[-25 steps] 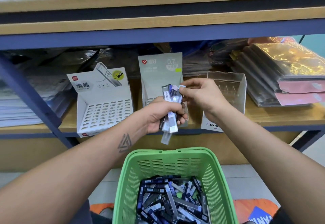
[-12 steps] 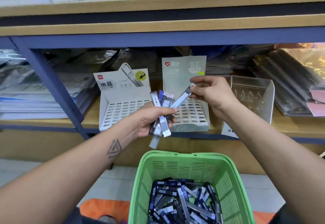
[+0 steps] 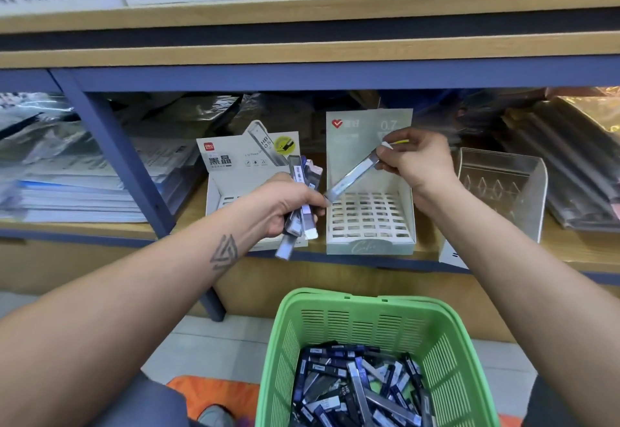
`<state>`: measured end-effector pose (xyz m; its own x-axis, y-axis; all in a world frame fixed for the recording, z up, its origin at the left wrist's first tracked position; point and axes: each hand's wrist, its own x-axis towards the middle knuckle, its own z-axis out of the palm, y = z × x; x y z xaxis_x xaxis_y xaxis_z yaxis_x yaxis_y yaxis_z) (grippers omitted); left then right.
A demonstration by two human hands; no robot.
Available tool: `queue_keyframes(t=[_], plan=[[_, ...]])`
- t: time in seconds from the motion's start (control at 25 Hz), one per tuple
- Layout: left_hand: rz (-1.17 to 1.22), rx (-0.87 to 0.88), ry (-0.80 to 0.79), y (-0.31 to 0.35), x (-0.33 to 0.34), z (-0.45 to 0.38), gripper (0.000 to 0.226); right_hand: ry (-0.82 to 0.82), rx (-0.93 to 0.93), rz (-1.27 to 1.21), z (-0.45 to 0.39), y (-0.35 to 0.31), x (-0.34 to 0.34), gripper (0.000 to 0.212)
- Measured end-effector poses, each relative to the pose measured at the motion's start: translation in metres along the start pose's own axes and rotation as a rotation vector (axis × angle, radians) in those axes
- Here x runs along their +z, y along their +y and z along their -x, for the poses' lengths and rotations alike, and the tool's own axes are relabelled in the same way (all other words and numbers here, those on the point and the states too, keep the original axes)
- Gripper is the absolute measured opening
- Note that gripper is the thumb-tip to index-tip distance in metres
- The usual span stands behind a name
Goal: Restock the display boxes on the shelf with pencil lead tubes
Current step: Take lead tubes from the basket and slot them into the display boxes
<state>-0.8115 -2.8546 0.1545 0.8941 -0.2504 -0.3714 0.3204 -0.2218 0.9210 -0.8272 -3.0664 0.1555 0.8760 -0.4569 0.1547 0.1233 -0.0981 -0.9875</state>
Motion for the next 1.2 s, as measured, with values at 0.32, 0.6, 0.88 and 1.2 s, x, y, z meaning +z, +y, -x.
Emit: queue_keyframes(t=[0.32, 0.6, 0.88, 1.2], plan=[[-0.219, 0.133, 0.225, -0.004, 0.012, -0.032, 0.034, -0.094, -0.471, 0.545, -0.006, 0.013, 0.029, 0.019], [-0.267, 0.1, 0.235, -0.008, 0.017, -0.046, 0.039, -0.162, -0.463, 0.465, -0.018, 0.022, 0.032, 0.019], [-0.281, 0.083, 0.263, -0.011, 0.02, -0.049, 0.039, -0.21, -0.494, 0.493, -0.021, 0.021, 0.043, 0.013], [-0.278, 0.076, 0.282, -0.01, 0.024, -0.052, 0.036, -0.262, -0.44, 0.487, -0.027, 0.023, 0.039, 0.015]])
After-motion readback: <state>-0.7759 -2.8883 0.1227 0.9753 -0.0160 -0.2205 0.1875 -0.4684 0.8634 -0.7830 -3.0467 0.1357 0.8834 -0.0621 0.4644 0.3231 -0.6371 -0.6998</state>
